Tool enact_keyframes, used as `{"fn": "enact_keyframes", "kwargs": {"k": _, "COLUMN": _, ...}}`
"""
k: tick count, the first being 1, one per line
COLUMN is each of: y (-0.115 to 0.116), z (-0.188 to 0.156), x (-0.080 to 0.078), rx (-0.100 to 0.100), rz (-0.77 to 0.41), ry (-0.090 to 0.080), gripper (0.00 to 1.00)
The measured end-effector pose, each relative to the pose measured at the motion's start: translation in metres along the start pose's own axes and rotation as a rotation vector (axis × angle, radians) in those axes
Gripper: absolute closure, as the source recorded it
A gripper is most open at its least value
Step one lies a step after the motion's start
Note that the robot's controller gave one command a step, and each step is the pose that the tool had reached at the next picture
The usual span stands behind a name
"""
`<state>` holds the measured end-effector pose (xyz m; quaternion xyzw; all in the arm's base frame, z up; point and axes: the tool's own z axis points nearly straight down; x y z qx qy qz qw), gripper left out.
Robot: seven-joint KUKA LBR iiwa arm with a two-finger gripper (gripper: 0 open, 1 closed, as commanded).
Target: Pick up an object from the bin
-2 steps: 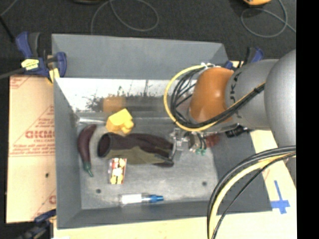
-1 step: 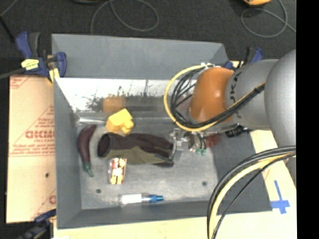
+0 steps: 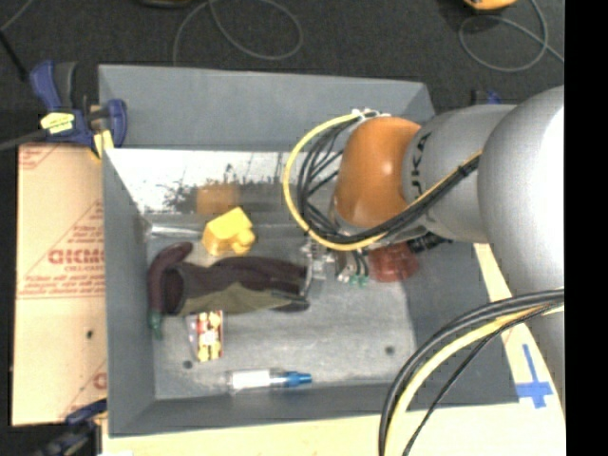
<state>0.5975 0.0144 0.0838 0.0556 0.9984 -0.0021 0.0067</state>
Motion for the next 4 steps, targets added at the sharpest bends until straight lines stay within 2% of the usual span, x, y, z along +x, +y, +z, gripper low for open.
{"fn": "enact_keyframes", "kwargs": {"k": 1, "y": 0.007, "z": 0.0, "x": 0.015, "rx": -0.009, "rz": -0.125, "ry": -0.005, "gripper": 1.0}}
{"fn": "enact_keyframes", "kwargs": {"k": 2, "y": -0.023, "z": -0.018, "x": 0.002, "rx": 0.004, "rz": -0.154, "ry": 0.004, "gripper": 1.0}}
{"fn": "enact_keyframes", "kwargs": {"k": 3, "y": 0.0, "z": -0.022, "x": 0.002, "rx": -0.006, "rz": 0.06, "ry": -0.009, "gripper": 1.0}}
{"fn": "enact_keyframes", "kwargs": {"k": 4, "y": 0.023, "z": -0.153, "x": 0.017, "rx": 0.004, "rz": -0.401, "ry": -0.005, "gripper": 1.0}}
